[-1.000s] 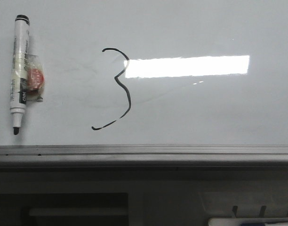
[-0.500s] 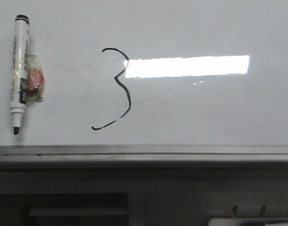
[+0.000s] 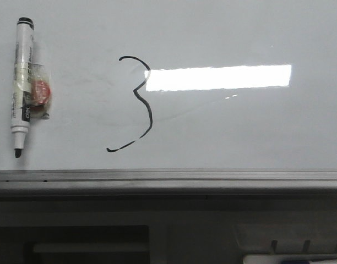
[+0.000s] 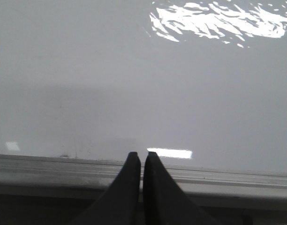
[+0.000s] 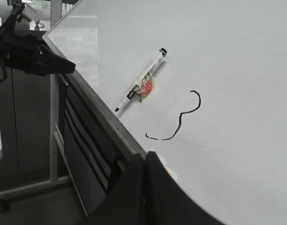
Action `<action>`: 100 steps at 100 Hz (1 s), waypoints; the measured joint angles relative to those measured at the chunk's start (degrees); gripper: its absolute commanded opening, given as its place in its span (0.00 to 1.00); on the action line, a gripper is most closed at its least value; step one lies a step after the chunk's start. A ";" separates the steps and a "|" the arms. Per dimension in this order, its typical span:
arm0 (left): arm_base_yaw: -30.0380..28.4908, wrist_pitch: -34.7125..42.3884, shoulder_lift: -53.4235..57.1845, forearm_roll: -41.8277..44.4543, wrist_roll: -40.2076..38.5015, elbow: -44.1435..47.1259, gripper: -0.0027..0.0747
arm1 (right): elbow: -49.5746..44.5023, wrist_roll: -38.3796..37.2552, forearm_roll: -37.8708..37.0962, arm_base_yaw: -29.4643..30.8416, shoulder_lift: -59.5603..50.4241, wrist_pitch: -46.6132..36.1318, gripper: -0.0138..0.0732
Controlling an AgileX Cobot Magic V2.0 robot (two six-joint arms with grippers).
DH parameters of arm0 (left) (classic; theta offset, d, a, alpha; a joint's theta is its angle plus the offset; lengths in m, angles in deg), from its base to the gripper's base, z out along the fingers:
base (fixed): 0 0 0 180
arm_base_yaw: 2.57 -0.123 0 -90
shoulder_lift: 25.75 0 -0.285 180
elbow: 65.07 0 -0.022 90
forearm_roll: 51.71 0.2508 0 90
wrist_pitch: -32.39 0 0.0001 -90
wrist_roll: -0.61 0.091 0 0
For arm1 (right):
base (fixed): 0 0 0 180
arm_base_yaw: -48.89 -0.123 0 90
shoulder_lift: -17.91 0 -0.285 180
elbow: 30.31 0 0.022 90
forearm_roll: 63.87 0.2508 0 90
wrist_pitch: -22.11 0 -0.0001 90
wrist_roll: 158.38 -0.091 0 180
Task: Write number 3 on whiteboard
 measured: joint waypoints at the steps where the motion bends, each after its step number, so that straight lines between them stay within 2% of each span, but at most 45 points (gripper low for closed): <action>1: 0.00 0.00 0.00 0.00 0.00 -0.08 0.01 | 0.00 -0.12 0.24 0.03 0.00 -0.18 0.09; 21: 0.00 0.00 0.00 0.00 0.00 0.00 0.01 | 0.00 -0.12 1.96 5.58 0.00 -9.92 0.09; 39: 0.00 0.00 0.00 0.00 0.00 0.00 0.01 | 0.00 -0.12 5.54 17.99 0.00 -18.41 0.09; 70: 0.00 0.00 0.00 0.00 0.00 -0.08 0.01 | -0.90 -0.12 7.02 42.59 0.00 -19.41 0.09; 84: 0.00 0.00 0.00 0.00 0.00 0.00 0.01 | -5.05 -0.12 7.07 49.37 -1.06 -18.67 0.09; 100: 0.00 0.00 0.00 0.00 0.00 0.00 0.01 | -11.45 -3.11 7.16 53.88 -6.77 -17.62 0.09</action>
